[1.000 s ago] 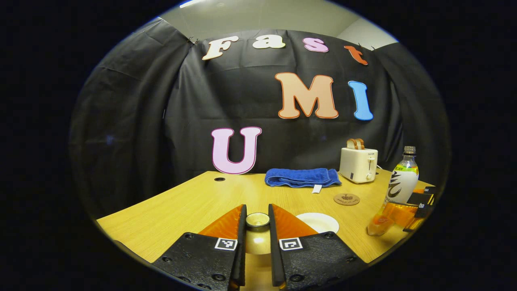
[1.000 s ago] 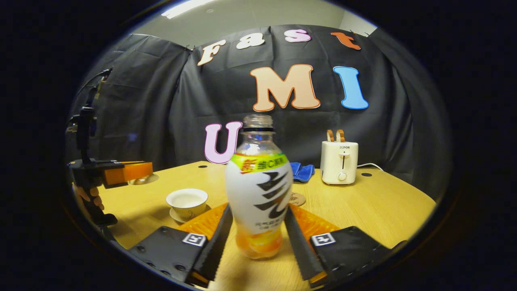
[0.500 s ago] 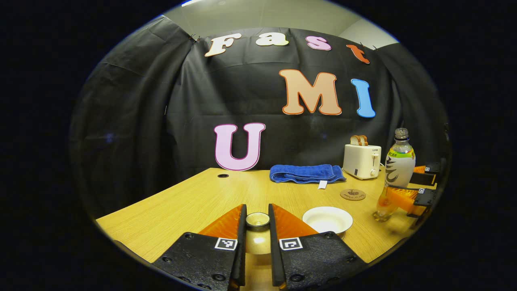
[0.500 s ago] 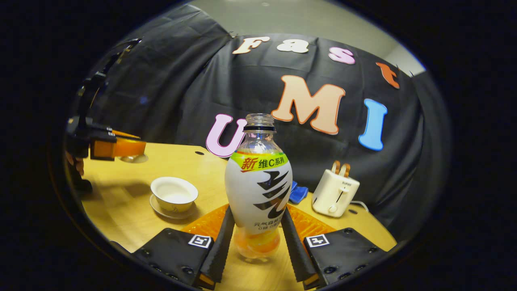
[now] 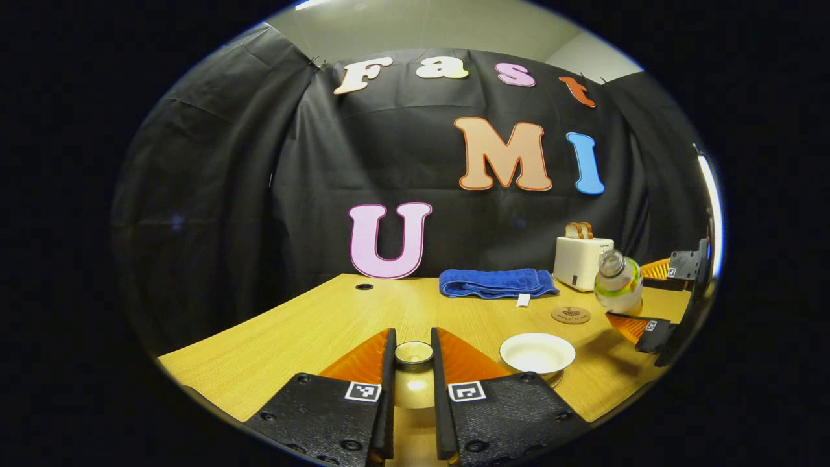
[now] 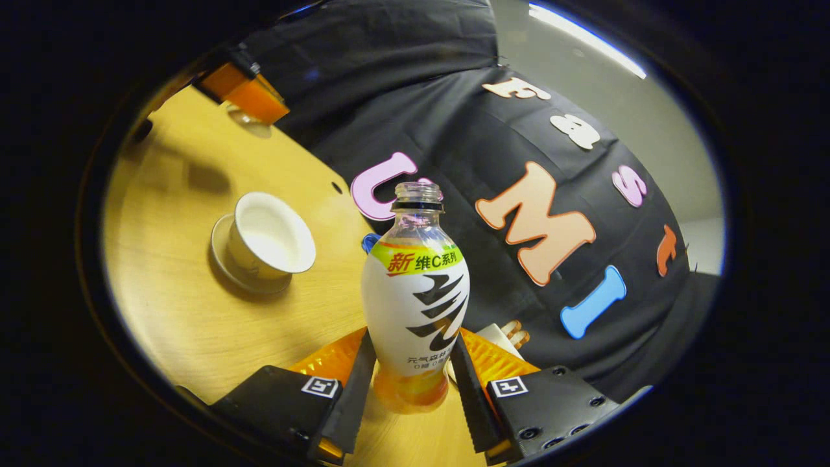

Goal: Open the teacup lid with one hand, grasp the water bottle and pour water into the teacup with the other hand; after pouring, place the water bottle on the coaster and then close the teacup lid.

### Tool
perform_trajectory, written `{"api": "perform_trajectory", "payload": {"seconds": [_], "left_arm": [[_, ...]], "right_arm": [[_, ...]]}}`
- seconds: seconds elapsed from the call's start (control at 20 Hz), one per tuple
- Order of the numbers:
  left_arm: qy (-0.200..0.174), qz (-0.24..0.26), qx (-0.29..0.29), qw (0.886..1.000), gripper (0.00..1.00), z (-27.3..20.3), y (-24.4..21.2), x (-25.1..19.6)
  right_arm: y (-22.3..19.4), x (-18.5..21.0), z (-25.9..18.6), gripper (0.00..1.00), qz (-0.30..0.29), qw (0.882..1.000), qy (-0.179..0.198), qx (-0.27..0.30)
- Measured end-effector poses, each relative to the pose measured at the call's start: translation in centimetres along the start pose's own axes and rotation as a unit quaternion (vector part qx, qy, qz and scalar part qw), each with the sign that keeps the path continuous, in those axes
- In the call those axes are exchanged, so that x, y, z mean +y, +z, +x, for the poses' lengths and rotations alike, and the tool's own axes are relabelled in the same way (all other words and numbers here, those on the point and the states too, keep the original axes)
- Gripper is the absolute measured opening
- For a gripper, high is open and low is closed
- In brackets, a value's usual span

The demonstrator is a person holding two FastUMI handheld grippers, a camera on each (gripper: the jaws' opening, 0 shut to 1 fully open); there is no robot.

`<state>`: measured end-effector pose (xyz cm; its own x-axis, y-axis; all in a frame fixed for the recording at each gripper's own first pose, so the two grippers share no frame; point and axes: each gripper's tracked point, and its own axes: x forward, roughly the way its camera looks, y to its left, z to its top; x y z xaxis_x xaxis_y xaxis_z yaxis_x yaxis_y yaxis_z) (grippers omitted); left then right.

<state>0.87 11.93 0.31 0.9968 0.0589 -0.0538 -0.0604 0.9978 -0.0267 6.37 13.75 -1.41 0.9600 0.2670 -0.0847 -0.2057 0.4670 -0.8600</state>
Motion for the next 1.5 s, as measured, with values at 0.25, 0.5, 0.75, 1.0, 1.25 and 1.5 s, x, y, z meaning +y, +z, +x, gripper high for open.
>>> {"api": "perform_trajectory", "payload": {"seconds": [0.25,0.5,0.75,1.0,1.25,1.5], "left_arm": [[0.002,-0.007,0.0,1.0,0.23,-0.2,-0.4,1.0],[-0.002,-0.027,-0.001,1.0,0.23,-0.2,-0.6,1.1],[-0.012,-0.042,-0.003,0.999,0.23,-0.4,-0.6,0.8],[-0.02,-0.042,-0.005,0.999,0.23,-0.5,-0.3,0.7],[-0.021,-0.045,-0.008,0.999,0.23,-0.7,0.0,0.8],[-0.025,-0.044,-0.011,0.999,0.23,-0.8,0.1,0.6]], "right_arm": [[-0.3,0.8,0.4,0.69,-0.122,0.993,-0.002,0.006],[0.2,1.2,1.7,0.7,-0.226,0.974,-0.006,0.0],[0.2,1.9,1.6,0.7,-0.287,0.958,0.0,-0.001],[0.8,1.3,1.7,0.69,-0.346,0.938,-0.007,-0.016],[1.6,0.7,1.9,0.69,-0.403,0.914,-0.018,-0.033],[2.2,0.2,2.0,0.69,-0.458,0.888,-0.018,-0.042]]}}
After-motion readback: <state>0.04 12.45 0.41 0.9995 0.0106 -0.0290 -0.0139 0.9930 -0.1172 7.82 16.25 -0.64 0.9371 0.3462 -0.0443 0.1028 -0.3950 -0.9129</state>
